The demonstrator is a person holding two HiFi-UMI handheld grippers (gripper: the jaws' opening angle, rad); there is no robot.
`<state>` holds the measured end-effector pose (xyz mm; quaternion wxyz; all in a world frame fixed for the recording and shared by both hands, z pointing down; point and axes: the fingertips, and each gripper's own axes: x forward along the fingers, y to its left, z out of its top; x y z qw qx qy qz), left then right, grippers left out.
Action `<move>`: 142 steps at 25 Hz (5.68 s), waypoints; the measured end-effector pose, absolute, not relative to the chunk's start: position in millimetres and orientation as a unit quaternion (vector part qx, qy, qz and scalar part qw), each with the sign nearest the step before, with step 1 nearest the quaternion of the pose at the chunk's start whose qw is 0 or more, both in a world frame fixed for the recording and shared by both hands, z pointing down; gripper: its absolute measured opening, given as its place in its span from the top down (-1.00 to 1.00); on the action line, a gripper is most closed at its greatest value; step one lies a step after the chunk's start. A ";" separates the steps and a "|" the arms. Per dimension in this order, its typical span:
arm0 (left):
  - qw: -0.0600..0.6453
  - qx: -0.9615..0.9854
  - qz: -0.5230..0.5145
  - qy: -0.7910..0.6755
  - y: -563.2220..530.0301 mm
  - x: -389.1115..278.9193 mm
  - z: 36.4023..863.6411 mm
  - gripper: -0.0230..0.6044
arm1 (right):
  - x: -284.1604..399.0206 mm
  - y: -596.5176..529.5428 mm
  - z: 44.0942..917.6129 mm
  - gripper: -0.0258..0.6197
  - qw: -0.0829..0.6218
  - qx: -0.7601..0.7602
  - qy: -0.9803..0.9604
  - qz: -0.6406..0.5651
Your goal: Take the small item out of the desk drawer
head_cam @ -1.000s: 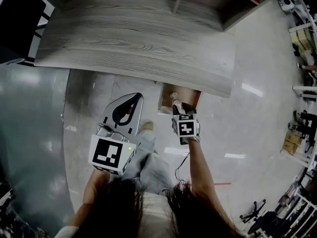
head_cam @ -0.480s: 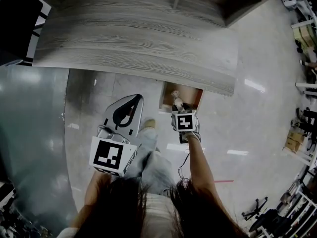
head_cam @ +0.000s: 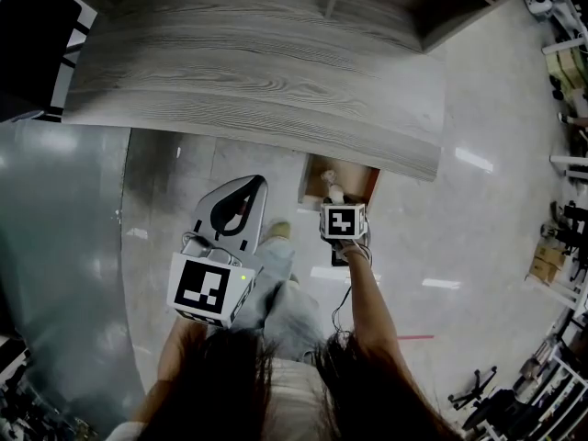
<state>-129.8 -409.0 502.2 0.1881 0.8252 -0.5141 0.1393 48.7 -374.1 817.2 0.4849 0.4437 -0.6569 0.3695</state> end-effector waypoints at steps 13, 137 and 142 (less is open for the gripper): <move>0.184 0.823 0.139 -0.519 -406.1 -134.6 501.2 0.89 | 52.1 -373.5 818.1 0.40 0.488 0.455 -0.647 0.370; 0.040 0.844 0.059 -0.532 -19.9 -33.0 289.4 0.89 | 88.8 -68.0 402.6 0.41 0.192 0.531 -0.821 0.086; 0.040 0.847 0.055 -0.528 11.0 -40.7 285.4 0.89 | 82.1 -36.0 394.6 0.41 0.191 0.534 -0.819 0.082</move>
